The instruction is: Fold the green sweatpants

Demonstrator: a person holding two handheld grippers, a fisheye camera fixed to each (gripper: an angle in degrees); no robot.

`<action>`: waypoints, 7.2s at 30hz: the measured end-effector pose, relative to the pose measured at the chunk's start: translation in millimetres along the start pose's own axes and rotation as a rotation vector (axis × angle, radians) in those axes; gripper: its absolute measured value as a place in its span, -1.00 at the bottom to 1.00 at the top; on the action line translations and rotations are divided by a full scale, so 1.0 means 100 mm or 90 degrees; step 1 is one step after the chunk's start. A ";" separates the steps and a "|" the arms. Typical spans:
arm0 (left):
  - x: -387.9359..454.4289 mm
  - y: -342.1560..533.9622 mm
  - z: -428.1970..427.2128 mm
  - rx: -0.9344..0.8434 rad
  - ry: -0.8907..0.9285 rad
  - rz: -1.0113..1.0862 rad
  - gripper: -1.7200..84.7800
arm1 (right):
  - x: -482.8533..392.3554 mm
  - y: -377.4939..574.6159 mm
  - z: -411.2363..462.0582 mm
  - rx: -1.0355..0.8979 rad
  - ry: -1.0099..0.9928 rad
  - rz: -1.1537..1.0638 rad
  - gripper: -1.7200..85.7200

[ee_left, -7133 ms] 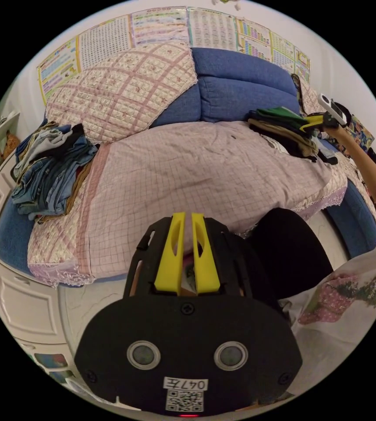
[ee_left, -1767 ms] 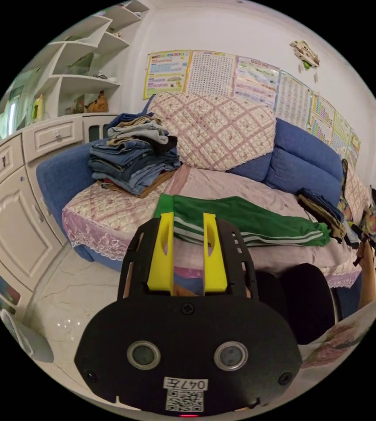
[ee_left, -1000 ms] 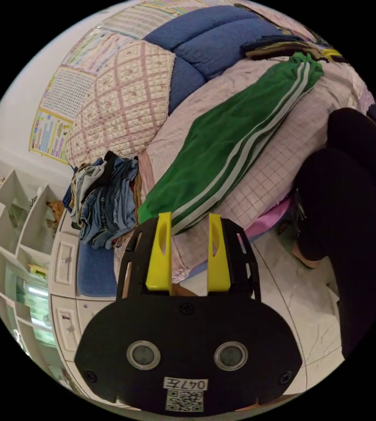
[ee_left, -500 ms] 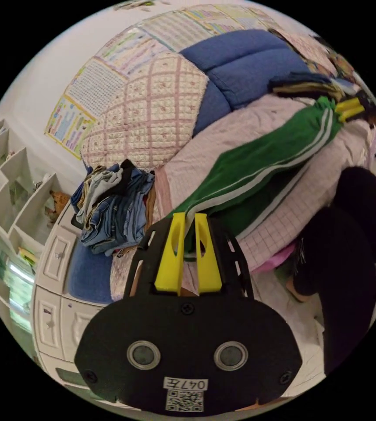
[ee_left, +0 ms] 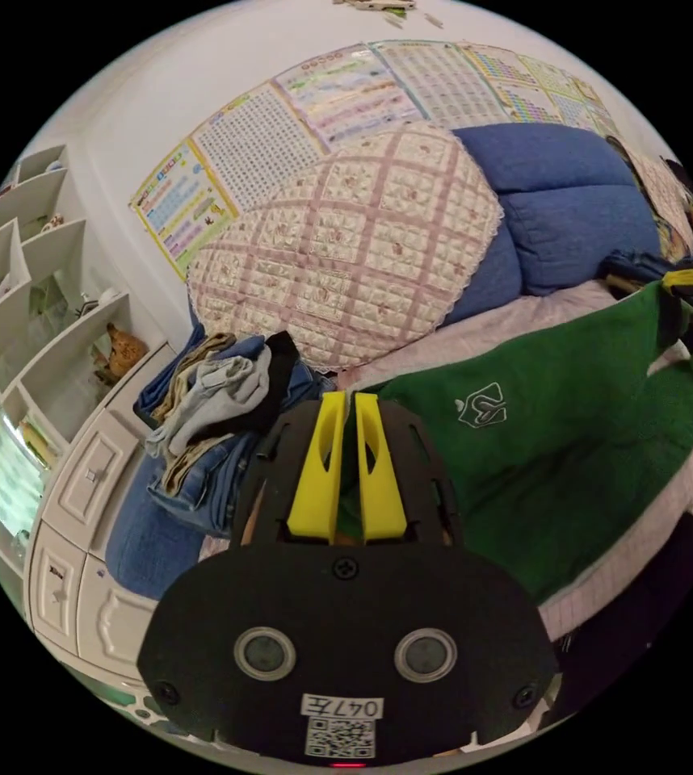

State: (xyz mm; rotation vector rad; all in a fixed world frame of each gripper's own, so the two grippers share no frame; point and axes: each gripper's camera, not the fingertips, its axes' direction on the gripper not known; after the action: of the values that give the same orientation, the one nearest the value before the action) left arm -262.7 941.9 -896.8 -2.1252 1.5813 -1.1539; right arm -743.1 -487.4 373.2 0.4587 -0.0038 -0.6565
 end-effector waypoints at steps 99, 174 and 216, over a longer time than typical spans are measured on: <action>2.60 0.20 -1.05 -0.087 0.426 0.079 -0.98 | -2.19 0.05 0.04 -0.062 -0.119 -0.130 -0.96; 2.74 1.70 -0.47 -0.040 0.307 -0.212 -0.98 | -1.60 2.95 -1.06 0.065 -0.298 0.150 -0.97; 2.82 3.45 -3.69 -0.042 0.164 -0.426 -0.96 | -0.37 3.59 -0.22 0.141 -0.080 0.416 -0.96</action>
State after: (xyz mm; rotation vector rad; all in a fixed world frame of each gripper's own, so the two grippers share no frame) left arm -738.2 650.7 -742.3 -2.7435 1.0038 -1.6388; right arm -558.2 -206.5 507.0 0.5898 -0.3349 -0.0378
